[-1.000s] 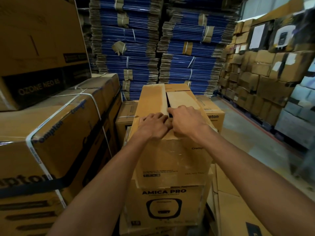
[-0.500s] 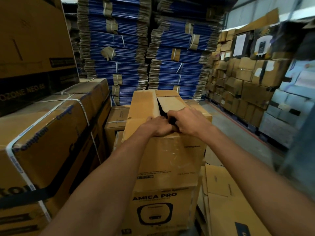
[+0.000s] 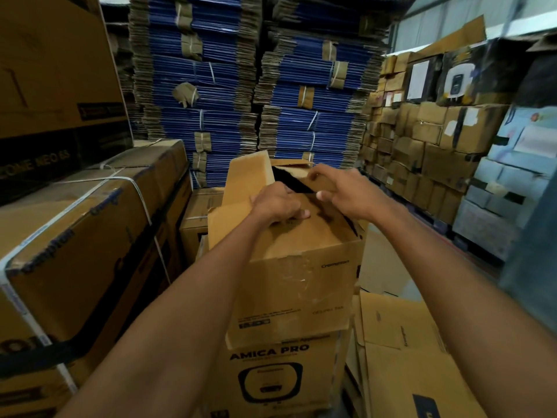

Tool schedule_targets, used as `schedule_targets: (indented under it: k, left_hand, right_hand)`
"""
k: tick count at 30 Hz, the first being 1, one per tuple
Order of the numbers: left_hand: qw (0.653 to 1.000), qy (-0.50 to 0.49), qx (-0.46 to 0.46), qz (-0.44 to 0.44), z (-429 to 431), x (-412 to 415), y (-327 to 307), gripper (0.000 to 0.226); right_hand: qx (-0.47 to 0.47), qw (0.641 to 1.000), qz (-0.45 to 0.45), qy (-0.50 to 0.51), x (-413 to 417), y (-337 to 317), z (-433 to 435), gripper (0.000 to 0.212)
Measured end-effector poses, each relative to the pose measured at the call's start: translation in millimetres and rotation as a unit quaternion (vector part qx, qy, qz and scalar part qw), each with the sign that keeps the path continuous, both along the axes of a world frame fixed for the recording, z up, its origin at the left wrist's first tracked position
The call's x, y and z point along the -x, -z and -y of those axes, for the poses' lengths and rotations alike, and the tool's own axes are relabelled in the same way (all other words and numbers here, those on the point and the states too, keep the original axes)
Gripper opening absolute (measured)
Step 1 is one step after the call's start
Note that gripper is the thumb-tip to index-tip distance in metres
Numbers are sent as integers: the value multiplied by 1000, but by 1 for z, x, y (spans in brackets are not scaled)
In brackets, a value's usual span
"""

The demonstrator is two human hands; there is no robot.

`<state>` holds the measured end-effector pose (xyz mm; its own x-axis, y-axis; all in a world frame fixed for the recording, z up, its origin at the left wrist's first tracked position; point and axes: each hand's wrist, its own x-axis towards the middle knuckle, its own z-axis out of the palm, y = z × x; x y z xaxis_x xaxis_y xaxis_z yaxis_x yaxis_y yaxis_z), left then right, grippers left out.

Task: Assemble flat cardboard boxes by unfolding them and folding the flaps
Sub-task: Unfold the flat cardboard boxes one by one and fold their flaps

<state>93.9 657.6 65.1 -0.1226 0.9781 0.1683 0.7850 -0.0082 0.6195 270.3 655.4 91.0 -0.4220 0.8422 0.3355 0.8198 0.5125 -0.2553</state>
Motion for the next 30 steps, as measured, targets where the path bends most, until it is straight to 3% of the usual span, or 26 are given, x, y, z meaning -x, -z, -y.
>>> schedule_targets:
  k: [4,10,14,18,21,24,28,30]
  left_hand:
    - [996,-70,-50,7,7,-9,-17,25]
    - [985,-75,-155,-17,33,-12,-33,41]
    - [954,-41,-289,-61,66,-29,-41,34]
    - [914,-19,-347,-210,97,-33,-40,29]
    - [919,6,-278,-279,115,-20,-41,34]
    - [920,50,-208,-327,132,-20,-45,37]
    - [938,173,-56,-296,159,-16,-51,44]
    - [932,245,78,-256,168,-11,-52,60]
  right_hand:
    - [-20,1000,-17,7,-12,-4,-7,31]
    - [3,994,-111,8,-27,-12,-15,31]
    - [137,958,-251,-6,-34,-16,-19,27]
    - [248,941,-229,20,-38,11,-15,16]
    - [254,950,-180,8,-29,27,-10,12]
    - [255,958,-128,14,-20,39,-9,29]
    - [188,980,63,-20,-3,43,-12,15]
    - [159,973,168,-12,4,45,-13,45]
